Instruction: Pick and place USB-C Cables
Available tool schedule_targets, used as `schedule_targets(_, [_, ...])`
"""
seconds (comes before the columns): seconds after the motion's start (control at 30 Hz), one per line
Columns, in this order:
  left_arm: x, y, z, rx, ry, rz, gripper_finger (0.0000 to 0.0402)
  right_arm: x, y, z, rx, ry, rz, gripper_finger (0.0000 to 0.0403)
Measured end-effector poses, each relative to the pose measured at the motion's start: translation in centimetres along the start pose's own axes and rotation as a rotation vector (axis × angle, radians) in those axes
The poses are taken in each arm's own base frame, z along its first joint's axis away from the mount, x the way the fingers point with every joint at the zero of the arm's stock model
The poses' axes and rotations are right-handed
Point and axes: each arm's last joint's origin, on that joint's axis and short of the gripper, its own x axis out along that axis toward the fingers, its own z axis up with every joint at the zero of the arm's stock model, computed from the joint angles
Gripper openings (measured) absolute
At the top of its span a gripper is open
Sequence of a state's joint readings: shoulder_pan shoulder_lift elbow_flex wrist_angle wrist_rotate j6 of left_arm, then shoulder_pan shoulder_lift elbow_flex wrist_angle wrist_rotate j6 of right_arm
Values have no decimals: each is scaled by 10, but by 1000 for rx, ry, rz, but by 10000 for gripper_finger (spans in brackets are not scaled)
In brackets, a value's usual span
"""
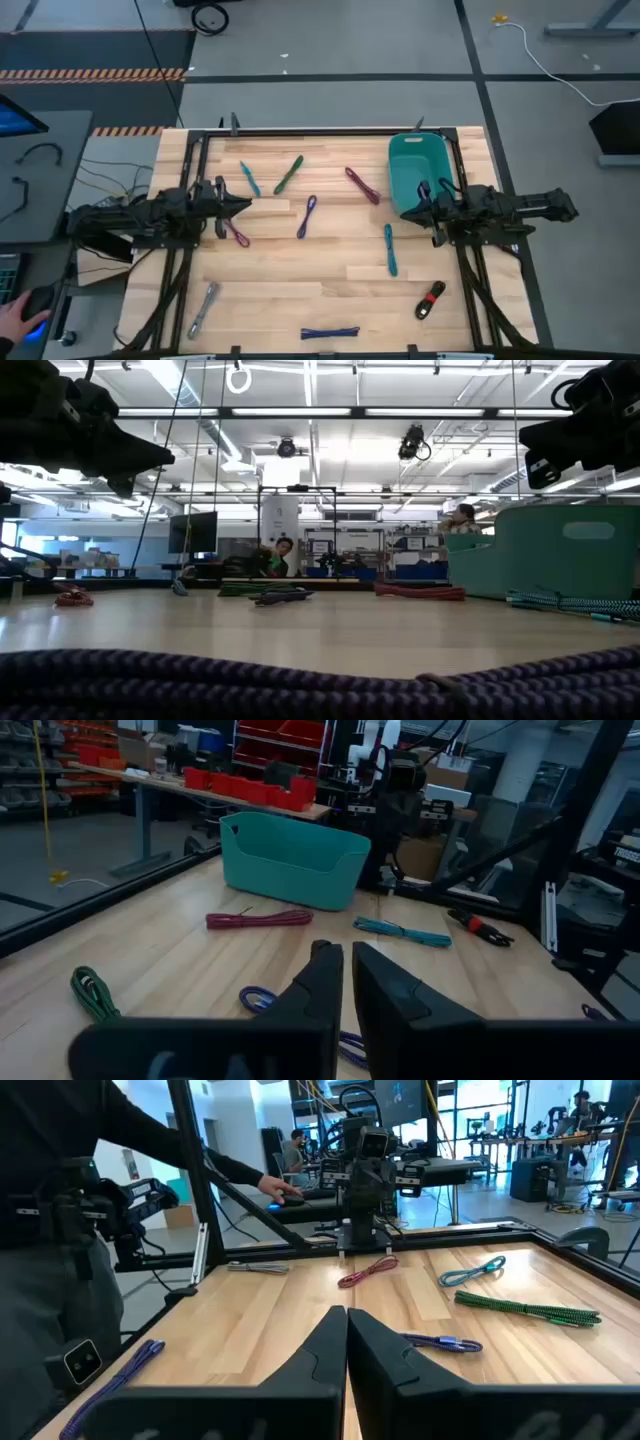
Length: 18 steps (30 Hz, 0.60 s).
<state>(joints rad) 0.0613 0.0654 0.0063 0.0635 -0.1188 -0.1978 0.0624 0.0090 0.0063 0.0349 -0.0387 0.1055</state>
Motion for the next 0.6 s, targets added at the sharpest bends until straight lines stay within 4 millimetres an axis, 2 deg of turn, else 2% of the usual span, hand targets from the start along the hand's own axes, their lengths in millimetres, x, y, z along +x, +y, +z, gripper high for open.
schedule_targets(0.6, [0,0,0,0,0,0,31,0,0,0,0,0,0,16])
